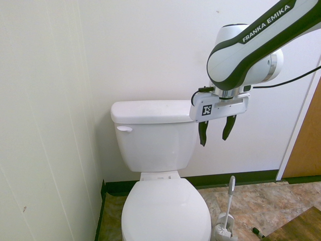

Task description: Flush the toilet

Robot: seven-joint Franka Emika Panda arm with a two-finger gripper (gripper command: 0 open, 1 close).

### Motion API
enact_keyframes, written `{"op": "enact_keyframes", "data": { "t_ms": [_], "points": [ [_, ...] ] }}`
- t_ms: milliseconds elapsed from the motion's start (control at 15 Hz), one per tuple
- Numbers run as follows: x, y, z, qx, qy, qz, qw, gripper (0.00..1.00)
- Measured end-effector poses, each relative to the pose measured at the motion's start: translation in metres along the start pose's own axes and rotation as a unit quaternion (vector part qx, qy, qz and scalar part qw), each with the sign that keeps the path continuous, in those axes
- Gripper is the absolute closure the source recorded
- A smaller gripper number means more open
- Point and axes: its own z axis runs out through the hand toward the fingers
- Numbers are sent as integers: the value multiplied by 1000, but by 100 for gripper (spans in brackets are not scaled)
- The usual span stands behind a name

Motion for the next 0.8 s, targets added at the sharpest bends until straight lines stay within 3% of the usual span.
{"op": "enact_keyframes", "data": {
  "t_ms": [333, 800],
  "points": [
    [14, -18, 14, 2, -17, 7, 1000, 0],
    [50, -137, 7, 37, -22, -41, 998, 0]
  ]
}}
